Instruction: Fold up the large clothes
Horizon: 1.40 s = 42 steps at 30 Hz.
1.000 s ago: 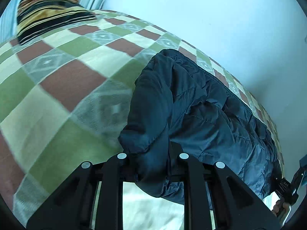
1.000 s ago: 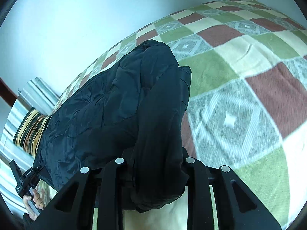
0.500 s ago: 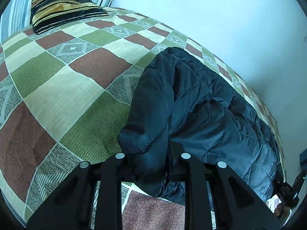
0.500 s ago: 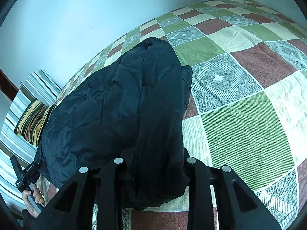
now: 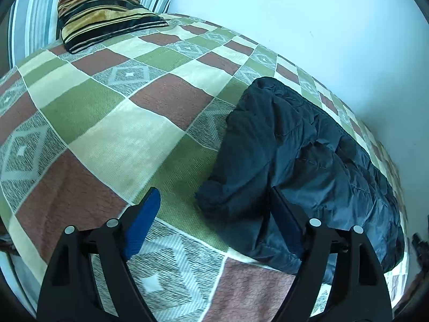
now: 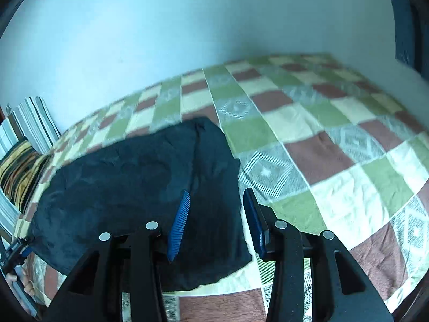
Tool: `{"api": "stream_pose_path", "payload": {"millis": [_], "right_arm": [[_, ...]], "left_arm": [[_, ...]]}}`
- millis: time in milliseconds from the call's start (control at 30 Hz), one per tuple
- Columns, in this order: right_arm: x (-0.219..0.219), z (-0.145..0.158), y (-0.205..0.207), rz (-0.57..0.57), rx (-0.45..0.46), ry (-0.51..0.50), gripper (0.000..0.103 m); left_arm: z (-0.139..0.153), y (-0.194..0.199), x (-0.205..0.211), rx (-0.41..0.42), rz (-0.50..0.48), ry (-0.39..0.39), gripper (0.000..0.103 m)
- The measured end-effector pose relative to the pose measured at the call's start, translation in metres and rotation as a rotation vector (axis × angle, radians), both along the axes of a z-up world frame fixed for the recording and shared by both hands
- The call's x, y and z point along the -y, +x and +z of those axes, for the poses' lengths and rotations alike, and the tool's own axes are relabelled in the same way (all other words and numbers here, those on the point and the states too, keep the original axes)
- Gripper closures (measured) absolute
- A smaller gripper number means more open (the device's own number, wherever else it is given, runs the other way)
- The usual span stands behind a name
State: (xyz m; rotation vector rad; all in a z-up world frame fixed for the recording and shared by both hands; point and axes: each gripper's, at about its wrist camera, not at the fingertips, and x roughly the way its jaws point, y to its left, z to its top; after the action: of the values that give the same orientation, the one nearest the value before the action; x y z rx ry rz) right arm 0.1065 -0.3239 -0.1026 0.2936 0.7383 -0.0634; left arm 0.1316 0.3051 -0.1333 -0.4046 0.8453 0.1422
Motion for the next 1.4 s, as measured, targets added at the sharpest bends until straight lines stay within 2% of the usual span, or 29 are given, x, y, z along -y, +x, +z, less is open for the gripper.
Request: {"api": "stream_pose_path", "payload": {"millis": [133,233,367,467,600,700,1067,1267,1400], "right_arm": [[-0.035,0.006,0.006,0.072,-0.018,-0.015,0.06],[-0.077,-0.002,0.019,0.158,-0.068,-0.018,0.06],[-0.134,-0.007,0.038,0.272,-0.086,-0.048,0.06],[-0.166,-0.009,0.056,0.3,-0.099,-0.059,0.06],[-0.192,-0.014,0.074,0.299,-0.122,-0.048,0.06],[-0.206,-0.016,0.077,0.297,-0.124,-0.054,0.06],[-0.23,-0.06,0.09,0.283,-0.211,-0.134,0.06],[-0.231,-0.064,0.089,0.274,-0.202,-0.145,0.06],[-0.232,-0.064,0.088,0.274,-0.196,-0.148,0.06]], "left_arm": [[0.007,0.003,-0.005,-0.003,-0.009,0.018,0.019],[0.012,0.009,-0.009,-0.008,-0.014,0.045,0.019],[0.023,0.026,-0.013,-0.012,-0.05,0.075,0.019],[0.026,0.045,-0.014,-0.027,-0.103,0.104,0.019],[0.022,0.072,-0.02,-0.064,-0.171,0.068,0.019],[0.017,0.087,-0.021,-0.091,-0.197,0.059,0.019],[0.004,0.114,-0.006,-0.134,-0.26,0.155,0.019],[-0.001,0.118,0.003,-0.151,-0.277,0.211,0.017],[0.0,0.12,0.009,-0.148,-0.322,0.189,0.017]]}}
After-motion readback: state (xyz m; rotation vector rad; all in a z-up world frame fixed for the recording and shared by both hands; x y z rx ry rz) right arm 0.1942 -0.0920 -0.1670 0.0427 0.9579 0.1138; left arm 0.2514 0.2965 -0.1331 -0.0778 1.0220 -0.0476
